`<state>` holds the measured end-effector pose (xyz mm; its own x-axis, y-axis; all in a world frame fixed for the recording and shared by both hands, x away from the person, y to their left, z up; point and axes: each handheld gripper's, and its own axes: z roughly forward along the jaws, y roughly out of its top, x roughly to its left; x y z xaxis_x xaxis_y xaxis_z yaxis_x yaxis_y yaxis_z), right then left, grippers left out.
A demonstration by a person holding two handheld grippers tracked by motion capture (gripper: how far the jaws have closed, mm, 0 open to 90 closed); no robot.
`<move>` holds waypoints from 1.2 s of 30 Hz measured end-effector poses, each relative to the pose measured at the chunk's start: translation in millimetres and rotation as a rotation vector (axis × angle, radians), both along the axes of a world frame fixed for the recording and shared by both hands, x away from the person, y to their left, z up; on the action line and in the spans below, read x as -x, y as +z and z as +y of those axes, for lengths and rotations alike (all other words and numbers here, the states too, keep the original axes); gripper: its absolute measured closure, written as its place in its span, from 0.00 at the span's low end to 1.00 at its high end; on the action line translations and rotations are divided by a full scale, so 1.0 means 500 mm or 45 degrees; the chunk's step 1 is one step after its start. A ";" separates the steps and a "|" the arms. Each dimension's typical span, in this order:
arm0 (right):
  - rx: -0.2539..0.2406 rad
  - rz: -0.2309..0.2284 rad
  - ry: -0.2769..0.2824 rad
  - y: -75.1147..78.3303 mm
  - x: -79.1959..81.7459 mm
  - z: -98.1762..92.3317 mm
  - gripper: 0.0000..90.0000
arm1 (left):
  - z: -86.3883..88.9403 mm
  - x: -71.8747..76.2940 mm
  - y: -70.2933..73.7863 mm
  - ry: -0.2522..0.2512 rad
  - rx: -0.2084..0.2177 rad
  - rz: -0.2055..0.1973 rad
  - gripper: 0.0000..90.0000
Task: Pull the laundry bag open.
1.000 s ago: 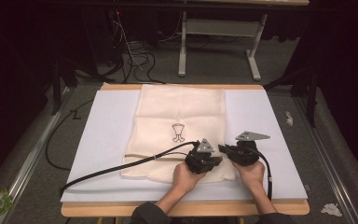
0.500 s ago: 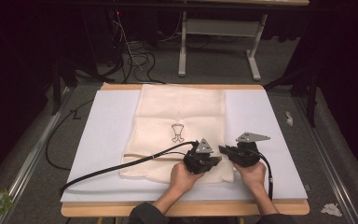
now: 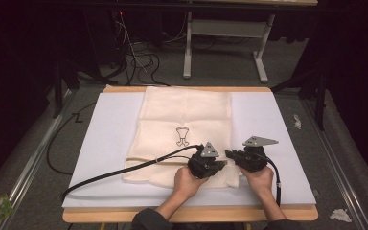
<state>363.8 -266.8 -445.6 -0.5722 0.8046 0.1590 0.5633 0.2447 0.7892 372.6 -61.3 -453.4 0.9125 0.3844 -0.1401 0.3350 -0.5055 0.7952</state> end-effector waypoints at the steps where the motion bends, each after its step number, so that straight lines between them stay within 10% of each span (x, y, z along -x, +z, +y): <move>1: 0.001 0.000 0.000 0.001 0.000 0.000 0.97 | 0.001 0.000 0.001 0.000 -0.002 -0.003 0.96; 36: -0.004 -0.003 -0.004 -0.002 -0.005 -0.009 0.97 | 0.037 -0.008 0.002 0.068 -0.038 0.019 0.96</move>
<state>366.3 -271.3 -446.5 -0.5703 0.8057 0.1601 0.5619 0.2405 0.7914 376.5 -42.7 -452.5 0.8886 0.4364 -0.1411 0.3735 -0.5099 0.7749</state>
